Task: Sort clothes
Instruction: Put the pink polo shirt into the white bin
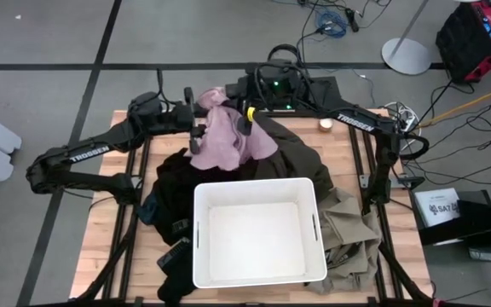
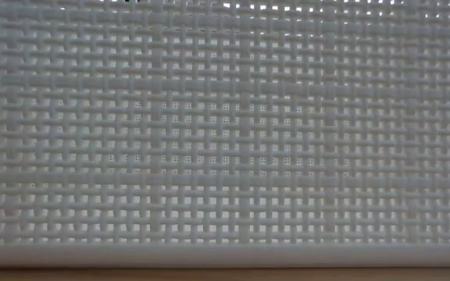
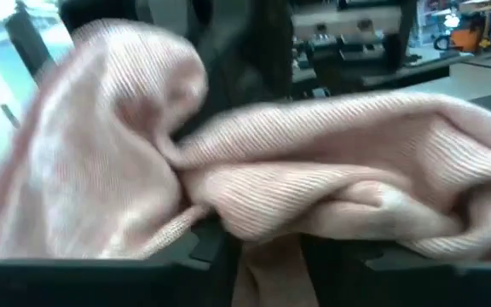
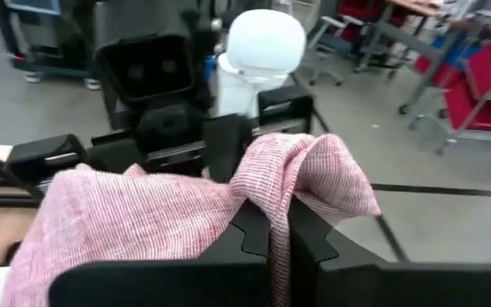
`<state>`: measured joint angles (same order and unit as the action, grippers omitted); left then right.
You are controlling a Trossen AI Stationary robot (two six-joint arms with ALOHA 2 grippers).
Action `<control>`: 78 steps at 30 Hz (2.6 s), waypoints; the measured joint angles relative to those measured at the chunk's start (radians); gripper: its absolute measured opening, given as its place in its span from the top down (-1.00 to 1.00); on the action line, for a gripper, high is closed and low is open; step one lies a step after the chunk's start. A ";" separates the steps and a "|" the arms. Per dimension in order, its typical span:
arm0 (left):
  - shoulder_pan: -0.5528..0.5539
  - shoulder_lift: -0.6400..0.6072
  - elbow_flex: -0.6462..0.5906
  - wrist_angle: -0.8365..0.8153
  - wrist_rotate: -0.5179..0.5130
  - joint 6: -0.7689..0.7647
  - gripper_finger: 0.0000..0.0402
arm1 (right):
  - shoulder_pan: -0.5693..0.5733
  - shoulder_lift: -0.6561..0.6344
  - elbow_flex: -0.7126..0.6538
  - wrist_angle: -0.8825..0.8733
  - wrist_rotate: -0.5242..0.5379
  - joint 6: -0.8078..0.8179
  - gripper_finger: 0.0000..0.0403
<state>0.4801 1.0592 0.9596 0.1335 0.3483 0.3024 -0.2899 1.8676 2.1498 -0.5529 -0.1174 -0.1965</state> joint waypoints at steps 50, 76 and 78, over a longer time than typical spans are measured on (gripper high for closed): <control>-0.048 0.035 0.011 0.043 0.096 0.046 0.02 | 0.050 0.035 -0.004 -0.137 -0.090 -0.056 0.89; -0.049 0.043 0.012 0.026 0.046 0.043 0.06 | 0.097 0.033 -0.004 -0.045 0.012 -0.290 0.80; -0.050 0.043 0.012 0.011 0.040 0.039 0.07 | 0.098 0.033 -0.004 -0.049 0.014 -0.278 0.84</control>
<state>0.4305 1.1027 0.9718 0.1445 0.3886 0.3416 -0.1921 1.9007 2.1456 -0.6018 -0.1032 -0.4744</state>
